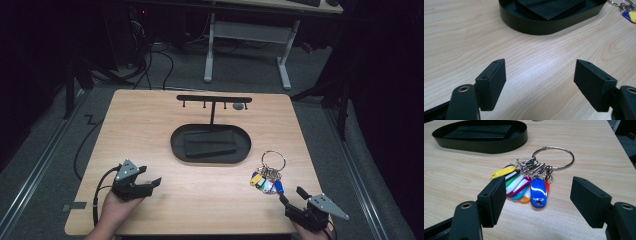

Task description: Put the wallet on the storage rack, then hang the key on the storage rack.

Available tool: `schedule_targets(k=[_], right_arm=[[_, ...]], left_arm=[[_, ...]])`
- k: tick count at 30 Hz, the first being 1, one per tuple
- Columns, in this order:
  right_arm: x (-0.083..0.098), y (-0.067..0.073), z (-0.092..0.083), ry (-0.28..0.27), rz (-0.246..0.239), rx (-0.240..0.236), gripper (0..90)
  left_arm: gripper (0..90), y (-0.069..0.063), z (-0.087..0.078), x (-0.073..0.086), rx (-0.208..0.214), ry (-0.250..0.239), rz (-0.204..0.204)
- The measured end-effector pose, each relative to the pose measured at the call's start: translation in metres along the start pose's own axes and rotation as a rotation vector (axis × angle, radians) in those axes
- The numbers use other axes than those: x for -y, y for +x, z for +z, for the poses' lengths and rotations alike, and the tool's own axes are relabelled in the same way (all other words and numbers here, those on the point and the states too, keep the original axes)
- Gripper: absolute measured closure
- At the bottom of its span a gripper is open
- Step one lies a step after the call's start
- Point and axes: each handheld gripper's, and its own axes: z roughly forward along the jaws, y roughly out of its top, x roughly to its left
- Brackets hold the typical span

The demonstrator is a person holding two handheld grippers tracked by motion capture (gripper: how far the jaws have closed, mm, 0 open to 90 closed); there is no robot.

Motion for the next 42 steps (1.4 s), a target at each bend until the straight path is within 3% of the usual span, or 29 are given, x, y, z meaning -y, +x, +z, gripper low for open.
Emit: schedule_targets(k=[2, 8, 13, 19, 21, 27, 32, 38, 42], right_arm=[[0.0, 0.0, 0.002, 0.008, 0.009, 0.006, 29.1], [-0.007, 0.004, 0.01, 0.01, 0.006, 0.009, 29.9], [-0.015, 0.013, 0.023, 0.032, -0.002, -0.012, 30.1], [-0.03, 0.033, 0.035, 0.052, -0.053, -0.029, 30.1], [-0.036, 0.037, 0.039, 0.071, -0.079, -0.027, 30.2], [-0.053, 0.042, 0.049, 0.147, -0.112, -0.022, 32.8], [-0.064, 0.046, 0.059, 0.236, -0.154, -0.034, 32.3], [-0.069, 0.053, 0.071, 0.33, -0.184, -0.058, 31.2], [-0.076, 0.052, 0.074, 0.357, -0.169, -0.066, 31.0]], left_arm=[[25.5, 0.0, -0.002, 0.002, -0.02, 0.008, 0.022], [23.5, 0.005, -0.011, 0.01, -0.011, 0.021, 0.031], [22.3, 0.006, -0.016, 0.016, -0.001, 0.011, 0.019], [20.7, 0.008, -0.023, 0.018, 0.023, -0.017, 0.009], [20.5, 0.011, -0.023, 0.02, 0.049, -0.021, -0.003], [19.7, 0.015, -0.031, 0.023, 0.046, -0.035, -0.014], [20.0, 0.013, -0.034, 0.019, 0.077, -0.074, -0.017], [20.0, 0.009, -0.031, 0.019, 0.077, -0.07, 0.01], [19.9, 0.008, -0.031, 0.019, 0.071, -0.066, 0.028]])
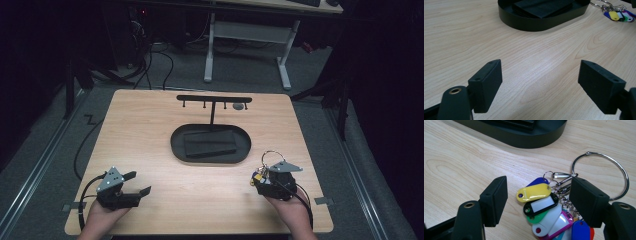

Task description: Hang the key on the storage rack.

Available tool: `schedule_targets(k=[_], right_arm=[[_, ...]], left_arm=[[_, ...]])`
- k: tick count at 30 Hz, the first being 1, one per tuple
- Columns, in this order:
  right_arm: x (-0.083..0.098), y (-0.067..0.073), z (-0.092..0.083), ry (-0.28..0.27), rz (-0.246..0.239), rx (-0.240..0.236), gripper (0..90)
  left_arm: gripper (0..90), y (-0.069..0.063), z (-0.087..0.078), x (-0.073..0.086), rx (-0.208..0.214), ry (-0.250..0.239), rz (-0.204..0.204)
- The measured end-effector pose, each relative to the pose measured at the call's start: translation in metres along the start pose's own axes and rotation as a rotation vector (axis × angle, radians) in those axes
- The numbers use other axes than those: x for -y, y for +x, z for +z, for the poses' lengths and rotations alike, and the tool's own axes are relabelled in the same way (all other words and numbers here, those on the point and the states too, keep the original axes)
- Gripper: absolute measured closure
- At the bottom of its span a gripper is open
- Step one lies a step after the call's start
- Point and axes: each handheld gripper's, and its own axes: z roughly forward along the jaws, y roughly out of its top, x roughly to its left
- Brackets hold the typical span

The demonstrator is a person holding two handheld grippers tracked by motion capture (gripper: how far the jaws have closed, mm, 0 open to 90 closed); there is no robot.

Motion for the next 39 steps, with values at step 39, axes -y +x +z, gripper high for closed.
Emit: schedule_targets(k=[39], right_arm=[[-0.092, -0.055, 0.083, 0.608, -0.014, -0.028, 58.5]], left_arm=[[22.6, 0.002, -0.01, 0.002, 0.005, -0.012, 0.024]])
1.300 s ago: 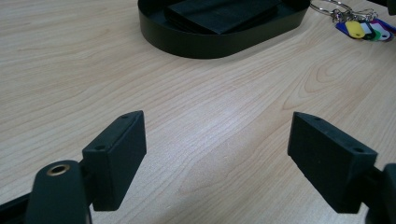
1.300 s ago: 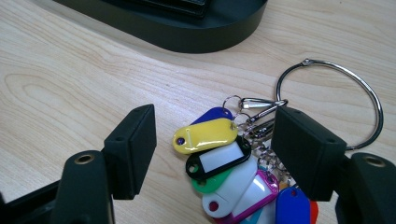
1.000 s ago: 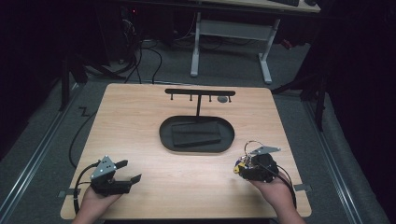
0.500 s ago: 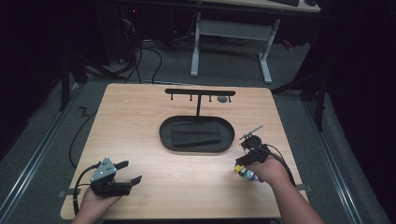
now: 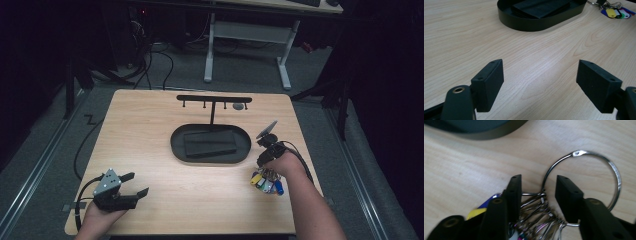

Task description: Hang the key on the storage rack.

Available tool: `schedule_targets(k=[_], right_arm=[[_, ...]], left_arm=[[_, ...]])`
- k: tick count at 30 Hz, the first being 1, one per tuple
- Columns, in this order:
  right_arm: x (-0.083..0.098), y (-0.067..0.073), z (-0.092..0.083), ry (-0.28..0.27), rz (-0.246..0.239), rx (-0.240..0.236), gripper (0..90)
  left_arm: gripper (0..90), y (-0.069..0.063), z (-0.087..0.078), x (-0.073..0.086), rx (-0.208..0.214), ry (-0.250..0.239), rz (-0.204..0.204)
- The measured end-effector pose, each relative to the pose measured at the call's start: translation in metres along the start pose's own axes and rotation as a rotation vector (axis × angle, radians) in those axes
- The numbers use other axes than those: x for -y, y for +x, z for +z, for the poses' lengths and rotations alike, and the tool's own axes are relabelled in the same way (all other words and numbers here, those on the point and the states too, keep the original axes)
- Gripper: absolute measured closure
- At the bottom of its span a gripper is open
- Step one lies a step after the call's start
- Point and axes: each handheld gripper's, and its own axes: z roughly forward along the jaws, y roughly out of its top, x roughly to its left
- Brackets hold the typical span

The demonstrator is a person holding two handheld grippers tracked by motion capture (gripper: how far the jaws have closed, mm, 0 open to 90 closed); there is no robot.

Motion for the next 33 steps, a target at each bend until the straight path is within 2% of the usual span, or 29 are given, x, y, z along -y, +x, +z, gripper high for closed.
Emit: schedule_targets(k=[4, 8, 15, 18, 19, 20, 21, 23, 24, 27, 28, 31, 33], right_arm=[[-0.007, -0.003, 0.003, 0.015, 0.012, 0.016, 63.3], [-0.011, -0.005, 0.008, 0.035, 0.014, -0.005, 67.9], [-0.015, -0.007, 0.014, 0.077, 0.018, -0.003, 75.2], [-0.016, -0.005, 0.014, 0.094, -0.009, -0.003, 80.5], [-0.017, -0.003, 0.014, 0.1, -0.02, -0.001, 85.0], [-0.017, -0.001, 0.014, 0.106, -0.029, -0.001, 85.5], [-0.017, 0.002, 0.014, 0.112, -0.062, 0.016, 86.1], [-0.017, 0.006, 0.014, 0.131, -0.096, 0.025, 86.5], [-0.016, 0.008, 0.013, 0.14, -0.099, 0.024, 86.6], [-0.014, 0.012, 0.014, 0.166, -0.158, 0.017, 86.8], [-0.013, 0.017, 0.013, 0.174, -0.151, 0.013, 86.8], [-0.011, 0.02, 0.011, 0.176, -0.174, 0.003, 86.8], [-0.01, 0.02, 0.011, 0.173, -0.204, 0.002, 86.7]], left_arm=[[22.9, 0.0, 0.0, 0.001, 0.0, -0.005, -0.001], [23.1, 0.0, 0.0, 0.0, 0.001, -0.004, 0.005], [23.6, 0.001, 0.0, 0.0, 0.001, -0.003, 0.001], [23.7, 0.002, -0.001, 0.0, 0.001, -0.008, -0.005], [23.8, 0.002, -0.001, 0.0, 0.002, -0.009, -0.005], [23.9, 0.002, -0.002, 0.0, 0.003, -0.012, -0.005], [23.9, 0.001, -0.002, 0.0, 0.003, -0.012, -0.004], [24.1, 0.001, -0.002, 0.0, 0.005, -0.009, 0.001], [24.1, 0.0, -0.002, 0.0, 0.003, -0.011, 0.003], [24.2, 0.0, -0.002, 0.001, 0.002, -0.011, 0.003], [24.3, 0.0, -0.002, 0.001, 0.001, -0.01, 0.004], [24.4, -0.001, -0.002, 0.001, 0.0, -0.011, 0.003], [24.5, -0.001, -0.002, 0.002, -0.001, -0.01, 0.003]])
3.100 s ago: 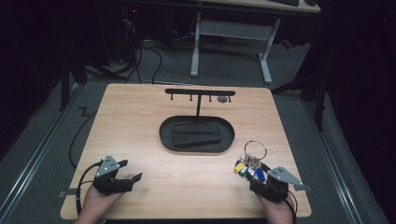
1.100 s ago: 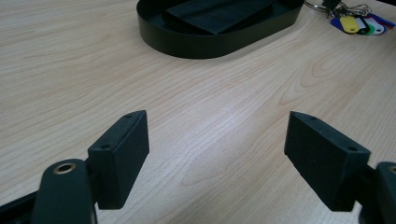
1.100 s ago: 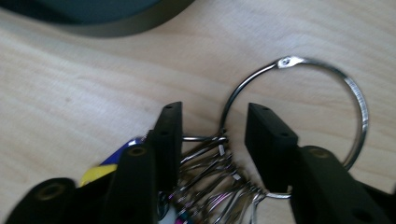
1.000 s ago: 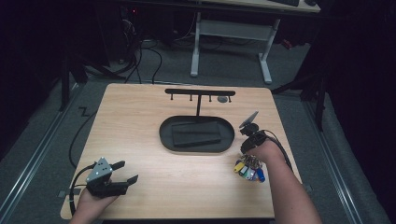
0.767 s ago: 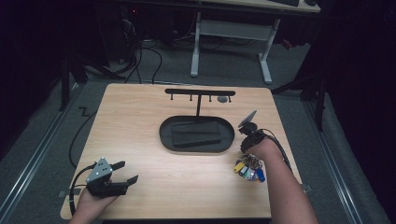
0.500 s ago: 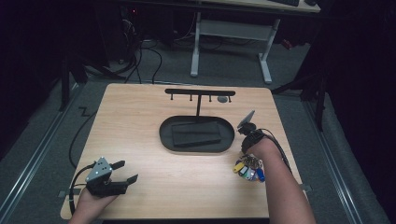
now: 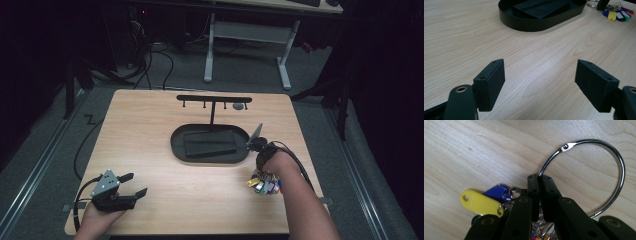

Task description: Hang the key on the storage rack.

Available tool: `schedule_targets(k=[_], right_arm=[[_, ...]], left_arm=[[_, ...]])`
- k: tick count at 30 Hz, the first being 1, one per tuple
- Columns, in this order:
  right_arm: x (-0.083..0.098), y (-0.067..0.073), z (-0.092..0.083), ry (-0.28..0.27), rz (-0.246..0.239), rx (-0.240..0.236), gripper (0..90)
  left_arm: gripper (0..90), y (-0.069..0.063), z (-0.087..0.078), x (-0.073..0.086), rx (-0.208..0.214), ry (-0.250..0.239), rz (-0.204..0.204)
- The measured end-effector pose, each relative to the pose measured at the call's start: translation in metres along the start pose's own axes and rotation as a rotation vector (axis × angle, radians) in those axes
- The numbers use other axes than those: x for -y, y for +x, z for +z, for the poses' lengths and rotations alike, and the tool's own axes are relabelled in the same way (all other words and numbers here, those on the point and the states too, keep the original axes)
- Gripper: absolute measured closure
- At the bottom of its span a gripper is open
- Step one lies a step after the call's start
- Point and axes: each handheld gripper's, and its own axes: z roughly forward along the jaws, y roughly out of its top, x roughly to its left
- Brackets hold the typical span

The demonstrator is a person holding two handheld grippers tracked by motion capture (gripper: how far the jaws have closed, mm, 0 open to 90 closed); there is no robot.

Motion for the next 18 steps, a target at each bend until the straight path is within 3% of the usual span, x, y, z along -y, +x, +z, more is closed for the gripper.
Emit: schedule_targets(k=[7, 18], right_arm=[[0.007, 0.007, -0.01, -0.016, -0.027, 0.027, 86.9], [0.025, 0.017, -0.051, -0.045, -0.044, 0.029, 87.3]], left_arm=[[24.8, 0.001, 0.001, 0.0, 0.002, 0.008, 0.003], [24.9, -0.001, 0.002, 0.0, 0.002, 0.004, 0.008]])
